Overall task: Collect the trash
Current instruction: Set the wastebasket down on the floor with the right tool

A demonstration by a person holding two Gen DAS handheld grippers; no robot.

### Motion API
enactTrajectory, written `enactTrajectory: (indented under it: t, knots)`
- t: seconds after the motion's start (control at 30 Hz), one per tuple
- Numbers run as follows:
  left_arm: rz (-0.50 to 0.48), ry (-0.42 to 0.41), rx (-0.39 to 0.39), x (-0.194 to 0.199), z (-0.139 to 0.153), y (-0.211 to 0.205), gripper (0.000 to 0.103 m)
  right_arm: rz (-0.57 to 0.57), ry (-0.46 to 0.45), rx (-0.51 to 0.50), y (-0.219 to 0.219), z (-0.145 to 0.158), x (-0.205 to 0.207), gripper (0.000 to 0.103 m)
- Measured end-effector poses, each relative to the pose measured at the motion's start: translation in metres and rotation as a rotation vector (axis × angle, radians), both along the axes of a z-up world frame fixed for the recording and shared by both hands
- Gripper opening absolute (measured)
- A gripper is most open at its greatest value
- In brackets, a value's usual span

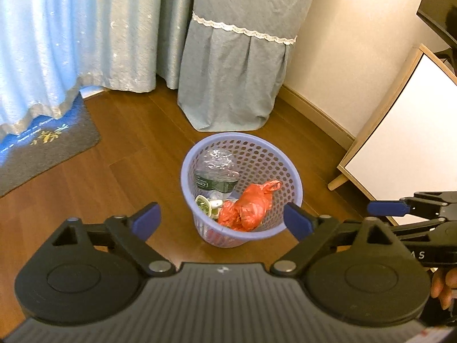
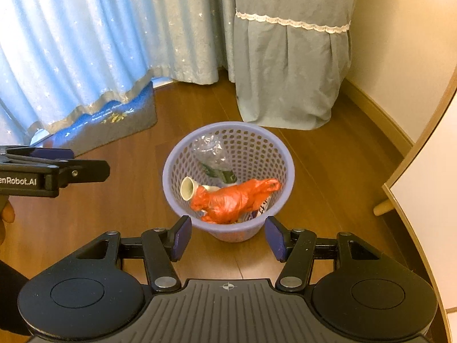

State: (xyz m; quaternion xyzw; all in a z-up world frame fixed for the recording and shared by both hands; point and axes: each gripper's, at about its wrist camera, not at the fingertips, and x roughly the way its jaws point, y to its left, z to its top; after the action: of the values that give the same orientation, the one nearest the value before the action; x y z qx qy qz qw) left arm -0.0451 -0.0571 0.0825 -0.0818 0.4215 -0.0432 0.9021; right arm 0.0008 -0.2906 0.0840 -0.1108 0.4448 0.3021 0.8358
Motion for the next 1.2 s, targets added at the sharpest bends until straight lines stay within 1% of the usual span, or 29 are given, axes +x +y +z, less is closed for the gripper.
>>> enactTrajectory:
  t: [0.13, 0.2, 0.23, 0.33, 0.5, 0.6, 0.7, 0.93, 1.0, 1.1, 1.2]
  knots:
    - [0.013, -0.014, 0.009, -0.015, 0.004, -0.002, 0.1, 0.005, -0.055, -0.014, -0.001, 0.008, -0.014, 0.054]
    - [0.015, -0.023, 0.021, -0.022, 0.007, -0.003, 0.102, 0.0, -0.075, -0.021, -0.001, 0.011, -0.018, 0.058]
    - [0.018, -0.029, 0.026, -0.024, 0.009, -0.003, 0.102, -0.001, -0.082, -0.018, -0.002, 0.013, -0.019, 0.059]
    - [0.024, -0.033, 0.04, -0.03, 0.01, -0.003, 0.102, 0.001, -0.098, -0.009, -0.002, 0.013, -0.024, 0.06]
    - [0.052, -0.03, 0.055, -0.037, 0.007, -0.005, 0.102, -0.008, -0.092, 0.011, -0.005, 0.011, -0.026, 0.061]
    - [0.048, -0.033, 0.072, -0.044, 0.008, -0.009, 0.102, -0.009, -0.085, 0.025, -0.009, 0.01, -0.028, 0.061]
    - [0.054, -0.026, 0.073, -0.052, 0.008, -0.011, 0.102, -0.008, -0.068, 0.034, -0.012, 0.008, -0.031, 0.061]
    - [0.055, -0.007, 0.1, -0.059, 0.018, -0.012, 0.102, 0.009, -0.052, 0.028, -0.01, 0.005, -0.035, 0.061]
    - [0.065, 0.014, 0.105, -0.056, 0.013, -0.009, 0.102, 0.011, -0.046, 0.021, -0.007, 0.001, -0.034, 0.061]
    - [0.056, 0.07, 0.09, -0.046, -0.003, -0.003, 0.102, 0.003, -0.025, 0.013, -0.003, -0.008, -0.028, 0.061]
    - [0.024, 0.094, 0.116, -0.036, -0.021, 0.003, 0.102, -0.01, -0.001, -0.003, 0.003, -0.022, -0.02, 0.061]
